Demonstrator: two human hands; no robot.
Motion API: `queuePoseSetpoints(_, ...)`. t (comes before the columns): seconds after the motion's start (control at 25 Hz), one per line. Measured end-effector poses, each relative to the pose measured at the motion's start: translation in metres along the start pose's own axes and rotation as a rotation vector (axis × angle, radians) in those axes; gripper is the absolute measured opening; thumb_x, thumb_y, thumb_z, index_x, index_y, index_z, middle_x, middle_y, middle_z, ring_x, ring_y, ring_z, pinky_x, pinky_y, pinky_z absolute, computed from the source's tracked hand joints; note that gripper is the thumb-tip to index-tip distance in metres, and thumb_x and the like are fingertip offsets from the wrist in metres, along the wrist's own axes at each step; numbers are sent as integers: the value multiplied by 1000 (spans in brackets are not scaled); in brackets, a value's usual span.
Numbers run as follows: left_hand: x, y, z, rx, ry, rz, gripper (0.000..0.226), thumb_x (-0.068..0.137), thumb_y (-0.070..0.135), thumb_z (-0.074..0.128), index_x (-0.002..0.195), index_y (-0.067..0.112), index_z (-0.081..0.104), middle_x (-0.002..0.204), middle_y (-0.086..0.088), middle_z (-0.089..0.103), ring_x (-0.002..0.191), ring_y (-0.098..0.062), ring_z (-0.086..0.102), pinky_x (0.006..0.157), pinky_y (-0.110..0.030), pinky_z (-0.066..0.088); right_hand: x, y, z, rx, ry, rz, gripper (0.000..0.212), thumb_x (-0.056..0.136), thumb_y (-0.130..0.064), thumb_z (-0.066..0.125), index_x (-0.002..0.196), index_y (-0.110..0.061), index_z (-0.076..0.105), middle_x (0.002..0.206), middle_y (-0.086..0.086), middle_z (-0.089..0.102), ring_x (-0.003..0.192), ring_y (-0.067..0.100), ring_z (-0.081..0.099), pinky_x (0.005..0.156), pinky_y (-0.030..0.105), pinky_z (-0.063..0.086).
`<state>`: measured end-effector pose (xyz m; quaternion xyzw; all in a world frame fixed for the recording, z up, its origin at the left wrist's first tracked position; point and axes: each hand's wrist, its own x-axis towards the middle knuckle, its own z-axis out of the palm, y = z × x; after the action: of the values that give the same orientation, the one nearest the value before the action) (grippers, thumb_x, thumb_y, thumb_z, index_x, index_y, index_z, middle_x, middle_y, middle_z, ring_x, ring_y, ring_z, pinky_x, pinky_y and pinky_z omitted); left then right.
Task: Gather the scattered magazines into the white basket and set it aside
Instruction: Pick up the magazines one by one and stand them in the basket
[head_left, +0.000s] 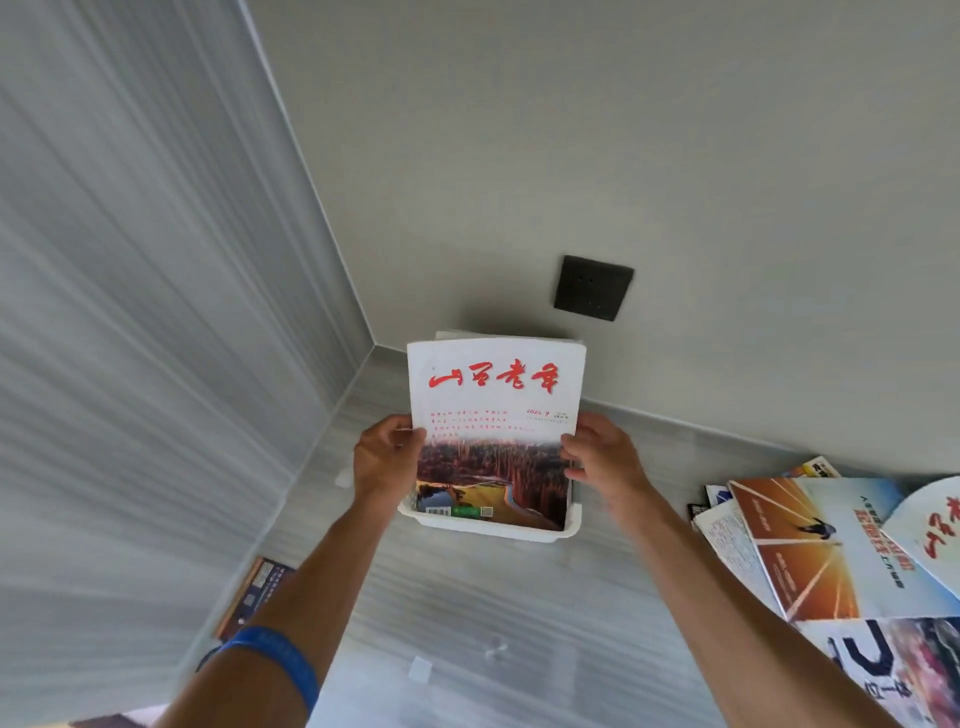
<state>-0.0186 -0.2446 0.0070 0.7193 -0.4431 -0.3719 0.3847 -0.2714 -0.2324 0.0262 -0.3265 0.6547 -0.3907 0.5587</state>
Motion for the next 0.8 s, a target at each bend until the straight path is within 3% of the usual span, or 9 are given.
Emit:
queuePoseSetpoints(0.12, 13, 3, 5, -49, -130, -125, 9, 84, 21, 65, 91, 24, 70, 103, -8, 74, 85, -27, 70, 72, -36, 58, 1, 14, 0, -56, -28, 33, 54, 84, -5, 66, 130, -27, 48, 113, -11, 58, 94, 11, 59, 78, 33, 48)
queuePoseSetpoints(0.2, 4, 7, 10, 2, -235, -130, 18, 84, 17, 64, 100, 26, 64, 111, -5, 67, 91, -23, 67, 72, -34, 57, -12, 39, -13, -425, -8, -3, 64, 83, -9, 65, 141, -24, 41, 134, -5, 51, 115, 21, 55, 93, 32, 44)
queuePoseSetpoints(0.28, -18, 7, 14, 144, -208, -29, 35, 82, 11, 62, 115, 23, 60, 117, -5, 62, 99, -23, 63, 78, -36, 54, -35, 69, -23, -862, -94, -98, 69, 81, -13, 60, 144, -31, 38, 150, -4, 39, 130, 26, 46, 103, 34, 41)
queuePoseSetpoints(0.32, -34, 5, 18, 203, -178, 45, 41, 82, 9, 62, 121, 21, 58, 121, -6, 60, 104, -23, 61, 85, -39, 54, -47, 82, -26, -952, -136, -112, 73, 81, -12, 58, 146, -35, 32, 154, -5, 33, 131, 27, 45, 104, 37, 41)
queuePoseSetpoints(0.4, -71, 0, 33, 224, -198, 179, 49, 82, 5, 62, 129, 16, 55, 129, -7, 58, 108, -25, 59, 94, -42, 50, -67, 108, -31, -842, -146, -104, 79, 80, -11, 57, 148, -37, 27, 158, -6, 27, 133, 26, 43, 109, 37, 39)
queuePoseSetpoints(0.48, -108, 1, 57, 226, -331, 254, 51, 84, 6, 64, 133, 15, 52, 133, -4, 57, 116, -23, 56, 99, -40, 47, -81, 128, -46, -683, -54, -84, 73, 81, -10, 59, 147, -28, 33, 158, -3, 30, 139, 22, 39, 114, 29, 32)
queuePoseSetpoints(0.6, -154, 8, 103, 211, -566, 234, 54, 86, 10, 65, 138, 16, 49, 137, 1, 54, 121, -16, 52, 102, -37, 45, -100, 152, -95, -628, 84, 0, 59, 82, -8, 61, 138, -15, 45, 145, 3, 44, 133, 21, 45, 108, 26, 35)
queuePoseSetpoints(0.68, -180, 12, 135, 212, -639, 162, 52, 87, 11, 63, 138, 18, 49, 138, 2, 55, 117, -14, 55, 97, -32, 46, -114, 162, -143, -584, 302, 98, 45, 81, -9, 61, 125, -14, 52, 128, 6, 56, 117, 27, 55, 94, 30, 45)
queuePoseSetpoints(0.8, -218, 12, 178, 267, -722, 142, 50, 87, 14, 60, 136, 22, 51, 136, 4, 58, 116, -12, 56, 93, -28, 47, -119, 171, -219, -681, 495, 138, 54, 79, -13, 64, 130, -12, 46, 137, 12, 51, 119, 32, 53, 97, 44, 49)
